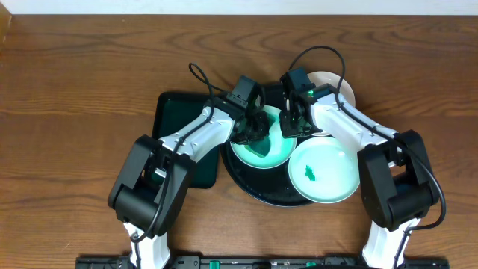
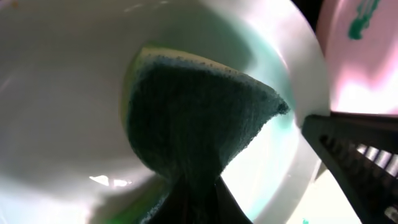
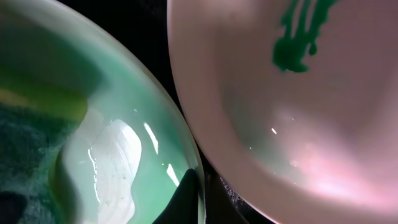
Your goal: Clean dirty plates on tray and stack at the side
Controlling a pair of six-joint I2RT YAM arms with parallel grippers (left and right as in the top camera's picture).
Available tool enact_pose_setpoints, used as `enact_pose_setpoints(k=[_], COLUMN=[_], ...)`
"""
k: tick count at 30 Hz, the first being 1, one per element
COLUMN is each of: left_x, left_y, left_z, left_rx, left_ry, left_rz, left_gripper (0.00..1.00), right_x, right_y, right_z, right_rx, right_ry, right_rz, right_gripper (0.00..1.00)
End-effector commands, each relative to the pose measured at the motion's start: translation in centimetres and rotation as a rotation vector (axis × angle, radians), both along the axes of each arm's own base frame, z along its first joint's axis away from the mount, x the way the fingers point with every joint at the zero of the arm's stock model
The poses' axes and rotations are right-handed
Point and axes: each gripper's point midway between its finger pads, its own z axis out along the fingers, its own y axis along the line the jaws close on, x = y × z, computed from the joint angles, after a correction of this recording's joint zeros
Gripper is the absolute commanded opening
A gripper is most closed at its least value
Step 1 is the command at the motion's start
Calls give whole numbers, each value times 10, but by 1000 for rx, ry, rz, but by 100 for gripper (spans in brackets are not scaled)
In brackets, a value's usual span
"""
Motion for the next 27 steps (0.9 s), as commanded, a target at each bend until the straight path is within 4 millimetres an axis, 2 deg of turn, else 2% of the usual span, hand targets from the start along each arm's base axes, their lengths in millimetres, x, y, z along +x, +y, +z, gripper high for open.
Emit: enact_pose_setpoints(k=[1, 4, 8, 10, 13, 20, 23, 27], left_x=[-1, 3, -1, -3, -9, -37, -45, -52], left_y=[-16, -7, 19, 59, 103, 185, 204, 207], left_z=[50, 86, 107, 104, 95, 76, 71, 57], left_rx=[-113, -140, -106, 11, 153, 417, 488, 495], left_ry=[-67, -137, -165, -138, -95, 53, 86, 104], left_rz=[-37, -21, -18, 58, 128, 210, 232, 225], left_gripper=[7, 7, 7, 7, 7, 8, 8, 7], right_x=[-9, -9, -9, -9, -9, -9, -9, -10], right_y=[17, 17, 17, 17, 17, 17, 17, 17], right_z=[0, 0, 0, 0, 0, 0, 0, 0], right_rx=[63, 63, 63, 63, 63, 63, 63, 63], right_ry=[23, 23, 24, 24, 24, 24, 24, 24], right_rz=[12, 12, 12, 12, 12, 12, 12, 12], right_gripper=[2, 2, 2, 2, 2, 3, 2, 2])
